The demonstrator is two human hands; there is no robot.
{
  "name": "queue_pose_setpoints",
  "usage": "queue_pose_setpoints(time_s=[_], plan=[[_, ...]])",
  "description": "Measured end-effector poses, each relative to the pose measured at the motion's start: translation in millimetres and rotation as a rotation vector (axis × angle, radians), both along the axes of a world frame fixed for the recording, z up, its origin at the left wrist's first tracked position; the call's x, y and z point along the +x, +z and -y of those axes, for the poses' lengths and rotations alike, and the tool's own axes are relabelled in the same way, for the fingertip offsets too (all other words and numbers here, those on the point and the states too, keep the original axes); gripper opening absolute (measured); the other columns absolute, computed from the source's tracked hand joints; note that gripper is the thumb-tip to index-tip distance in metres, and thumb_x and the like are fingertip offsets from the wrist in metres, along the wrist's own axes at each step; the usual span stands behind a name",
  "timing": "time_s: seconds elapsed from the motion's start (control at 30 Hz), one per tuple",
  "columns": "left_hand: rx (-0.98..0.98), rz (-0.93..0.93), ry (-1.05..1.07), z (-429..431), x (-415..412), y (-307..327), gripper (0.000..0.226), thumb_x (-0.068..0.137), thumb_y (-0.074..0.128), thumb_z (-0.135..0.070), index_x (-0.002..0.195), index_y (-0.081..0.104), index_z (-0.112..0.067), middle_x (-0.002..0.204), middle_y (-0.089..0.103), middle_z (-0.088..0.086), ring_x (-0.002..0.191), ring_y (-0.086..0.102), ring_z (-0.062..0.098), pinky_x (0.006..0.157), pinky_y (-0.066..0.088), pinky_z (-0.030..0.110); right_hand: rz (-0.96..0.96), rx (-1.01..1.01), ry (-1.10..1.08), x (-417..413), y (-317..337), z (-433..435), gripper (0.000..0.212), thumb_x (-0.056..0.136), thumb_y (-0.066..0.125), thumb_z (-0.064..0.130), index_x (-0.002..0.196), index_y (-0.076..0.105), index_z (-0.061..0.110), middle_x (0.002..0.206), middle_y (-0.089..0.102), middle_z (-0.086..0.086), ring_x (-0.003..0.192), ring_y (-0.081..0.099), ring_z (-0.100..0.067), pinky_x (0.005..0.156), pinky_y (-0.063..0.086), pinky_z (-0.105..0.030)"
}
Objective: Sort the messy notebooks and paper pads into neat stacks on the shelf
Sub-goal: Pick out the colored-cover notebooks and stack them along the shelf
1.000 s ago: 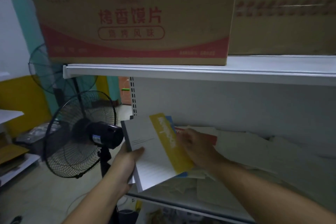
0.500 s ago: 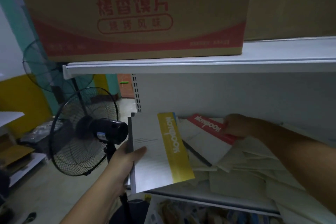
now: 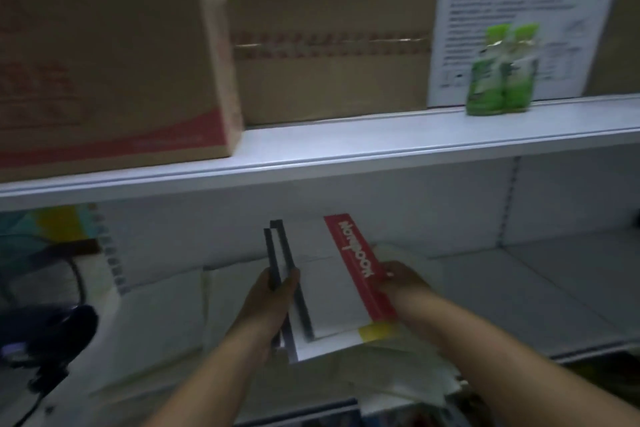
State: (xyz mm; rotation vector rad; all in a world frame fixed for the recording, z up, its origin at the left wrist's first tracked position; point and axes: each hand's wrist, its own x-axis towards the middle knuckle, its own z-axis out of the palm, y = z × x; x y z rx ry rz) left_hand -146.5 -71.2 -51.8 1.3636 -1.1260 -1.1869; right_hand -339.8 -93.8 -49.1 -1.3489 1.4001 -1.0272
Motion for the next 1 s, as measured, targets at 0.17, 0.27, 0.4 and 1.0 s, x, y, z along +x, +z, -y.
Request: queue_pose_setpoints(time_s=[0.17, 0.27, 0.4, 1.0], plan=[[0.092, -0.098, -0.085, 11.3, -111.7, 6.4, 0.034, 0.098, 0.041, -0.046, 0.101, 0.062, -0.019, 0.094, 0.070, 0.006, 0.085, 0.067, 0.025, 0.072, 0.054, 0.036, 0.091, 0.038, -0.086, -98.1, -9.9, -22.4, 0.022, 0.093, 0.048, -0.001, 0.106, 0.059, 0.014, 0.086, 0.067, -0.001, 0.074, 0.065, -0.015, 0.062, 0.052, -0.022], [0.152, -0.230, -0.102, 12.1, -175.7, 5.1, 0.036, 0.098, 0.045, -0.036, 0.094, 0.068, -0.009, 0.091, 0.070, 0.016, 0.083, 0.066, 0.030, 0.073, 0.052, 0.037, 0.171, 0.048, -0.163, -163.2, -10.7, -35.0, 0.022, 0.090, 0.051, -0.003, 0.105, 0.058, 0.012, 0.088, 0.070, -0.007, 0.071, 0.066, -0.019, 0.059, 0.052, -0.022], [0.264, -0.299, -0.271, 8.9, -264.6, -3.0, 0.044, 0.094, 0.049, -0.046, 0.098, 0.069, -0.007, 0.081, 0.074, 0.015, 0.078, 0.069, 0.033, 0.076, 0.056, 0.041, 0.246, 0.055, -0.292, -237.7, -20.3, -53.9, 0.023, 0.092, 0.047, -0.002, 0.099, 0.059, 0.016, 0.084, 0.069, -0.009, 0.064, 0.063, -0.020, 0.056, 0.049, -0.025], [0.335, -0.299, -0.626, 56.7, -543.0, -59.7, 0.020, 0.097, 0.050, -0.016, 0.117, 0.053, -0.013, 0.104, 0.067, 0.023, 0.092, 0.065, 0.040, 0.070, 0.056, 0.046, 0.308, 0.114, -0.629, -485.5, -53.8, -62.9, 0.027, 0.099, 0.041, 0.010, 0.093, 0.057, 0.031, 0.091, 0.072, -0.010, 0.069, 0.068, -0.021, 0.064, 0.054, -0.031]])
